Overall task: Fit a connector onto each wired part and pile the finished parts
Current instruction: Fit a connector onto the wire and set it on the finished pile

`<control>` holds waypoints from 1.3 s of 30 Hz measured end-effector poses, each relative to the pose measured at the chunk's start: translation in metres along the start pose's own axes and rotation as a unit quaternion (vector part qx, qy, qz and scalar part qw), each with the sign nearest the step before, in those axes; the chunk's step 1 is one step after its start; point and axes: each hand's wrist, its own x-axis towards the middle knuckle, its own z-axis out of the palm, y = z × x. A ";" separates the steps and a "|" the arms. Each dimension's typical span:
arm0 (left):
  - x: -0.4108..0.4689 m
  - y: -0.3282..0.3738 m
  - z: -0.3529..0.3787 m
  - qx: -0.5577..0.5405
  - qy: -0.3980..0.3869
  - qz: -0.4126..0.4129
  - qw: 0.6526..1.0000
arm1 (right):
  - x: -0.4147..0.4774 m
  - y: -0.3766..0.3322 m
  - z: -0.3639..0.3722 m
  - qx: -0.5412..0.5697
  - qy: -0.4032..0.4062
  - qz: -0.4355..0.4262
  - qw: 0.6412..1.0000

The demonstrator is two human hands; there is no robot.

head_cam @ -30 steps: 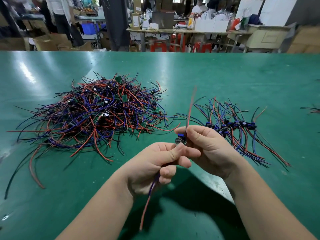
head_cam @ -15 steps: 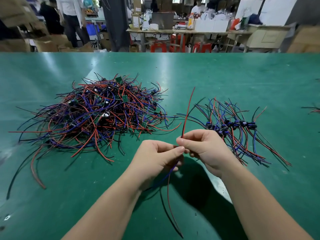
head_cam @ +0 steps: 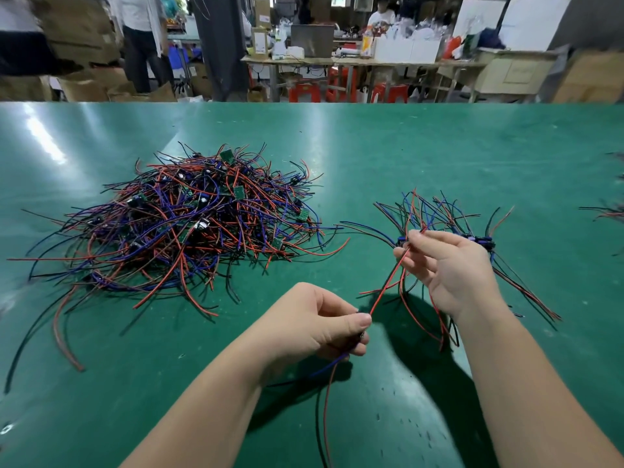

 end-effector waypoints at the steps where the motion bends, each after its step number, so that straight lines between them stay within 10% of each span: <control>1: -0.001 0.000 -0.001 -0.003 -0.008 -0.001 1.000 | 0.000 -0.001 0.000 0.002 0.005 -0.002 1.000; 12: -0.006 0.011 -0.011 -0.067 -0.108 0.072 0.989 | 0.002 0.008 -0.001 -0.125 -0.100 0.085 0.983; 19: 0.003 0.017 -0.007 -0.347 0.064 0.132 0.926 | -0.025 0.031 0.024 -0.133 -0.352 -0.028 0.926; 31: 0.010 0.002 0.013 -0.250 0.117 0.102 0.956 | -0.035 0.033 0.044 0.068 -0.208 0.024 0.976; 39: 0.014 -0.005 0.005 0.083 0.230 0.328 0.912 | -0.025 0.002 0.022 0.224 -0.271 0.143 0.925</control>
